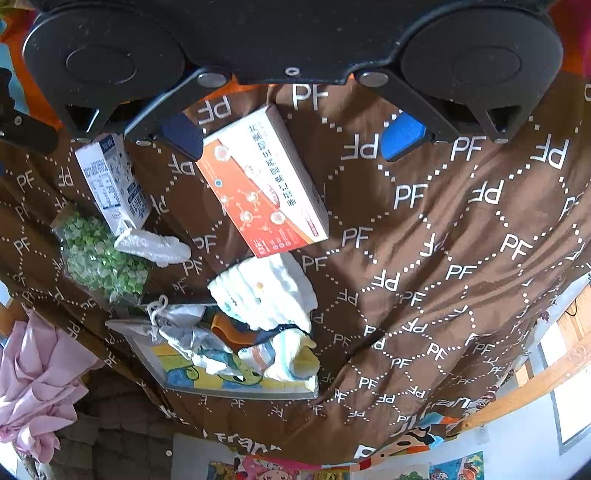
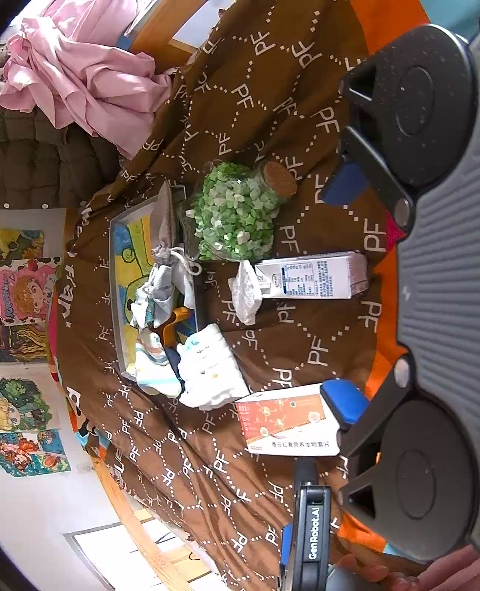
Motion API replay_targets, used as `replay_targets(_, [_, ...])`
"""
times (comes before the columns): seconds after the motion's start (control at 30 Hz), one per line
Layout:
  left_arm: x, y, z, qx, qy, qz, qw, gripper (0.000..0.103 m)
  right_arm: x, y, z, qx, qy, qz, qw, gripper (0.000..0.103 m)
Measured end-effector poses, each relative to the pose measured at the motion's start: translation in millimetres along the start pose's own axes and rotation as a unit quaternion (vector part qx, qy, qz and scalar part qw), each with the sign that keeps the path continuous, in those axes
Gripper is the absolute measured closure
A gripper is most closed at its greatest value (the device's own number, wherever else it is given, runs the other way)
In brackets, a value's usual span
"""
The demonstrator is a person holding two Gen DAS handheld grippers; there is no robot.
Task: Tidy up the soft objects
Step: 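Move both tools back toward the white muslin cloth and white plastic bag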
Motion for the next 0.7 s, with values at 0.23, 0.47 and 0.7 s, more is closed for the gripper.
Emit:
replay_targets(0.23, [5,-10,-7,-0.011,0.013,-0.026,0.9995,0.001,9,-7,-12,0.031,0.008,-0.037,0.999,0.000])
replay_targets(0.47, [10,-17,-15,-0.020,0.024,-0.028,0.9991,0.001,21,-8,-28,0.029,0.036,-0.032,0.998,0.000])
replay_targets(0.7, [20,-20,-28,-0.002,0.040,-0.035,0.9986,0.001,45,-9,-41,0.005,0.053,-0.026,0.998,0.000])
Point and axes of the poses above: each gripper's, at about its wrist camera, not at the fingertips, and x roughly the way its jaws point, y to its right, z to its underside, the point moved 8 cm from there along x, roughly the way its jaws point, and after that the axes turned 14 degrees about x, right-handed, at the moved point
